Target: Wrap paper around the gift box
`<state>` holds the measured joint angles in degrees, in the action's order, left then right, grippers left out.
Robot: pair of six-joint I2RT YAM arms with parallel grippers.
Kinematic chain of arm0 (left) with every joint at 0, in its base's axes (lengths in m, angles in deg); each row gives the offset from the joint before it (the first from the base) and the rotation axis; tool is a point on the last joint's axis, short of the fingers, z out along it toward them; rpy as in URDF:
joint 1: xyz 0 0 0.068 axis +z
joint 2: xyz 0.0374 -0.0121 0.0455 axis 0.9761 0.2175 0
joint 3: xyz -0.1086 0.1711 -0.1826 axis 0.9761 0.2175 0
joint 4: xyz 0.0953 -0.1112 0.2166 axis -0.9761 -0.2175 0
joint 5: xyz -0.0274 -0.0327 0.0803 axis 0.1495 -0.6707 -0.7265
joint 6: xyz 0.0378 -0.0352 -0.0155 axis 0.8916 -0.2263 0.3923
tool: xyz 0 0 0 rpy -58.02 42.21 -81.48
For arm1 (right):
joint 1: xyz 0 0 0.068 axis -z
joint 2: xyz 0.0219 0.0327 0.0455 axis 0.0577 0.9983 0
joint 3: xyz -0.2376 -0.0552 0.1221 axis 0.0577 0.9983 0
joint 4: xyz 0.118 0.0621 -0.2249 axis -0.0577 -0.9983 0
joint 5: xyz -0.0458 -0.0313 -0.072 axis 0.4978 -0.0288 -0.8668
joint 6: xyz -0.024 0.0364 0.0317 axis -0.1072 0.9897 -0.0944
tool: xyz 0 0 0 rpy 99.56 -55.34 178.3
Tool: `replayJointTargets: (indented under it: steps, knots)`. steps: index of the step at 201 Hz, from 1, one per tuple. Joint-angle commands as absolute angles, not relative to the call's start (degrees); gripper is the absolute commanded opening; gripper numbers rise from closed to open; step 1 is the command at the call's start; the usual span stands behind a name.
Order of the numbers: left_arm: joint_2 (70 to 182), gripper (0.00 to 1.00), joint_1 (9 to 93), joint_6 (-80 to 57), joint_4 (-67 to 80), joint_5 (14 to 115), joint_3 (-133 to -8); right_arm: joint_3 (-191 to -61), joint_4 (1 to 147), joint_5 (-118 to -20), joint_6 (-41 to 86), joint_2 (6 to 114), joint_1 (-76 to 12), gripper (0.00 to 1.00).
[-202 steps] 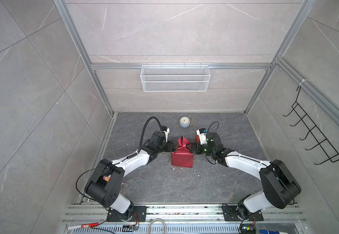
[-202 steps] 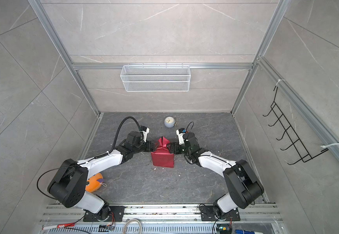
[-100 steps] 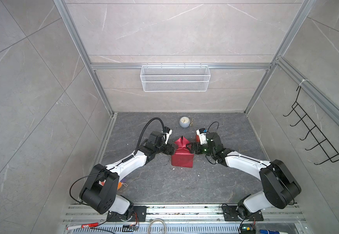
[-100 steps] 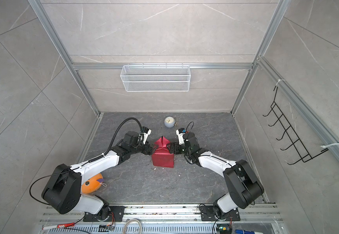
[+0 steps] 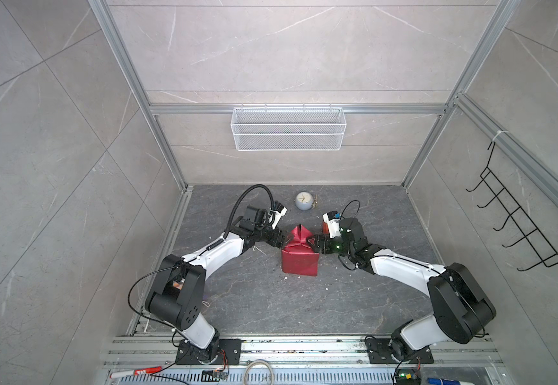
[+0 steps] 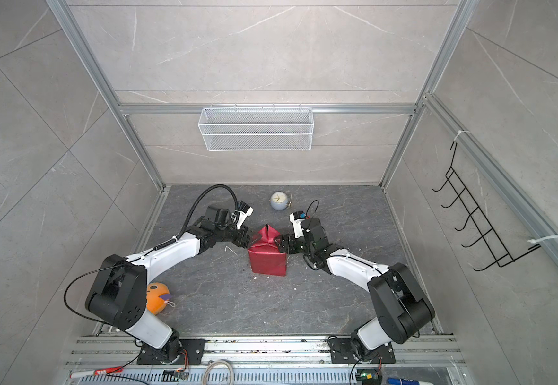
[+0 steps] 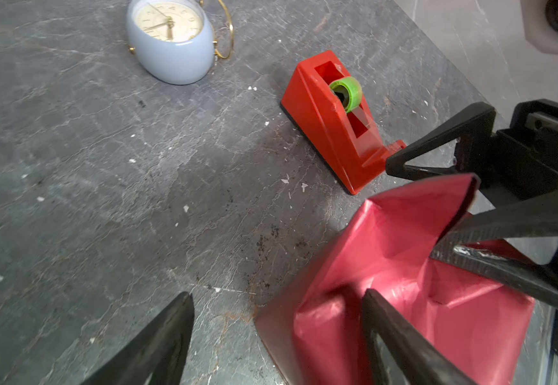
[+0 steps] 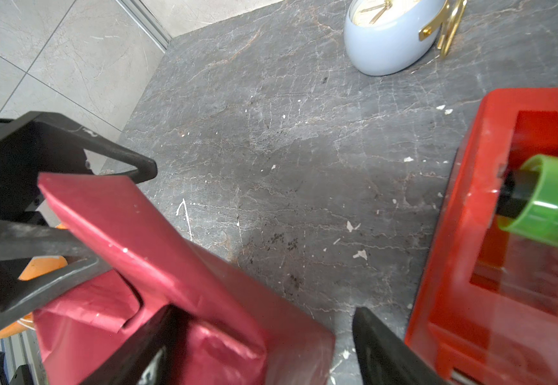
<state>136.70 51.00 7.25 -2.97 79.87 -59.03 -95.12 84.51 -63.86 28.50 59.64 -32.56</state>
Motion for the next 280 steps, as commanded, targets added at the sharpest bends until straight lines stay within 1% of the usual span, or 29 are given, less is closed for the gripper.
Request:
replayJointTargets:
  steps: [1, 37, 73, 102, 152, 184, 254, 267, 280]
  knots:
    - [137.7, 0.78, 51.8, 11.7, -4.7, 85.4, -61.8, -94.7, 77.6, -62.5, 26.0, 59.5, -33.5, 0.84]
    - [141.1, 0.71, 52.5, 16.9, -8.3, 90.1, -65.4, -94.7, 77.2, -62.5, 26.0, 59.0, -33.5, 0.84]
    - [143.4, 0.6, 52.7, 21.0, -10.6, 93.9, -67.7, -94.6, 77.0, -62.6, 26.0, 58.6, -33.5, 0.84]
    - [145.1, 0.49, 52.7, 22.0, -12.4, 96.0, -69.9, -94.6, 76.9, -62.5, 26.0, 58.6, -33.5, 0.84]
    - [145.8, 0.37, 52.9, 22.3, -13.4, 100.8, -71.3, -95.2, 76.7, -62.5, 25.8, 59.1, -33.5, 0.84]
    - [145.3, 0.29, 53.0, 21.9, -13.4, 101.6, -71.2, -95.8, 76.4, -62.7, 25.8, 59.4, -33.5, 0.84]
    - [142.2, 0.03, 53.0, 16.9, -6.8, 101.5, -67.3, -98.5, 74.1, -63.5, 25.1, 59.8, -33.5, 0.84]
    - [141.3, 0.0, 52.9, 15.9, -5.7, 100.4, -66.4, -99.3, 73.3, -63.4, 24.8, 59.8, -33.5, 0.84]
    - [140.1, 0.0, 52.9, 15.1, -4.6, 99.5, -65.4, -100.1, 72.4, -63.0, 24.4, 59.7, -33.5, 0.84]
